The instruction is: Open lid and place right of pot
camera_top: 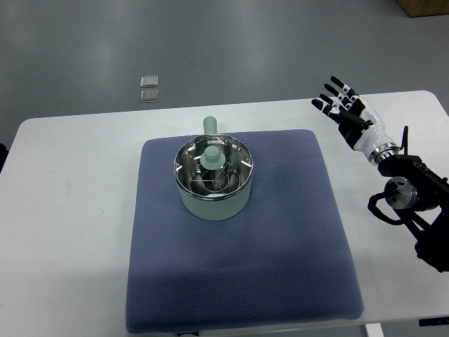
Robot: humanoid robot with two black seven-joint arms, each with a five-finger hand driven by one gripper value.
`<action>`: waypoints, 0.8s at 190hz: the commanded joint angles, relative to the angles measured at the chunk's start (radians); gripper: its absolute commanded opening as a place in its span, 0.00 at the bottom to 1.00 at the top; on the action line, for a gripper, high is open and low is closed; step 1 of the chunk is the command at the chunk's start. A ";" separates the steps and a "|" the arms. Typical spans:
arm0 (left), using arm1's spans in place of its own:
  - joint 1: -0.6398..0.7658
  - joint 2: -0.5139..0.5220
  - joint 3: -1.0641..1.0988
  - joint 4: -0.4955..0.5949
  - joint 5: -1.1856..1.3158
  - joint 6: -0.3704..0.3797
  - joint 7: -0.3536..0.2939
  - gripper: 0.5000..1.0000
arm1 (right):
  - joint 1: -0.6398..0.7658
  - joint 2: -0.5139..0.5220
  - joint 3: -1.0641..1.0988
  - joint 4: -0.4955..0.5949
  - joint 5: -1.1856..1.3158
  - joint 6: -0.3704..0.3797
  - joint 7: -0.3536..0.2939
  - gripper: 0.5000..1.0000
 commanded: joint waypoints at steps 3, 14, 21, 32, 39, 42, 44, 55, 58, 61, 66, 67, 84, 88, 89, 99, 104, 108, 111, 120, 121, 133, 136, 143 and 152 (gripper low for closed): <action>-0.001 0.000 0.001 0.004 0.000 0.000 -0.001 1.00 | 0.000 0.000 0.001 0.000 0.000 0.000 0.000 0.86; -0.001 0.000 0.001 0.002 0.001 0.000 0.000 1.00 | -0.003 0.002 0.001 0.000 0.000 0.002 0.000 0.86; -0.001 0.000 0.002 0.004 0.001 0.000 0.000 1.00 | -0.005 0.000 0.001 0.000 0.000 0.002 0.000 0.86; 0.001 0.000 0.001 0.008 0.000 0.000 -0.001 1.00 | -0.005 0.000 0.001 0.000 0.000 0.002 0.000 0.86; 0.001 0.000 0.001 0.010 0.000 0.001 0.000 1.00 | -0.005 0.000 -0.001 0.000 0.000 0.003 0.000 0.86; 0.001 0.000 0.001 0.010 0.000 0.001 0.000 1.00 | -0.005 0.000 -0.001 0.000 0.000 0.003 0.000 0.86; 0.001 0.000 0.001 0.010 0.000 0.001 0.000 1.00 | -0.005 0.000 -0.001 0.000 0.000 0.003 0.000 0.86; 0.001 0.000 0.002 0.010 0.000 0.001 0.000 1.00 | -0.006 0.000 -0.001 -0.001 0.000 0.005 0.000 0.86; 0.001 0.000 0.002 0.008 0.000 0.001 0.000 1.00 | -0.006 0.000 -0.002 -0.001 0.000 0.006 0.000 0.86; 0.001 0.000 0.002 0.008 0.000 0.001 0.000 1.00 | -0.006 0.000 -0.002 -0.001 0.000 0.006 0.000 0.86; 0.001 0.000 0.002 0.008 0.000 0.001 0.000 1.00 | -0.006 0.000 -0.002 -0.001 0.000 0.006 0.000 0.86; 0.001 0.000 0.002 0.008 0.000 0.001 0.000 1.00 | -0.005 -0.002 -0.002 -0.004 -0.002 0.006 0.000 0.86; 0.001 0.000 0.001 0.008 0.000 0.001 0.000 1.00 | -0.002 -0.003 -0.002 -0.010 -0.002 0.014 0.000 0.86; 0.001 0.000 0.001 0.008 0.000 0.001 0.000 1.00 | -0.001 -0.003 -0.002 -0.010 -0.002 0.015 0.000 0.86; 0.001 0.000 0.001 0.008 0.000 0.001 0.000 1.00 | -0.001 -0.003 -0.002 -0.010 -0.002 0.015 0.000 0.86; 0.001 0.000 0.002 0.008 0.000 0.001 0.000 1.00 | 0.000 -0.002 -0.002 -0.010 -0.002 0.020 0.000 0.86; 0.001 0.000 0.001 0.008 0.000 0.001 0.000 1.00 | 0.000 -0.003 -0.001 -0.012 -0.002 0.020 0.000 0.86; 0.001 0.000 0.001 0.008 0.000 0.001 0.000 1.00 | 0.000 -0.003 -0.001 -0.012 -0.002 0.020 0.000 0.86; 0.001 0.000 0.001 0.008 0.000 0.001 -0.001 1.00 | 0.000 -0.003 -0.001 -0.012 -0.002 0.020 0.000 0.86; 0.001 0.000 0.001 0.008 0.000 0.001 0.000 1.00 | 0.002 -0.003 -0.001 -0.012 -0.002 0.020 0.002 0.86; 0.001 0.000 0.001 0.008 0.000 0.001 0.000 1.00 | 0.002 -0.003 -0.001 -0.012 -0.002 0.020 0.002 0.86; 0.001 0.000 0.001 0.008 0.000 0.001 0.000 1.00 | 0.002 -0.003 0.001 -0.012 0.000 0.021 0.002 0.86; 0.001 0.000 0.001 0.008 0.000 0.001 0.000 1.00 | 0.002 -0.003 0.001 -0.012 0.000 0.021 0.002 0.86; 0.001 0.000 0.001 0.008 0.000 0.001 0.000 1.00 | 0.002 -0.005 0.002 -0.012 0.000 0.023 0.002 0.86; 0.001 0.000 0.002 0.008 0.000 0.001 -0.001 1.00 | 0.002 -0.006 0.002 -0.012 0.000 0.028 0.002 0.86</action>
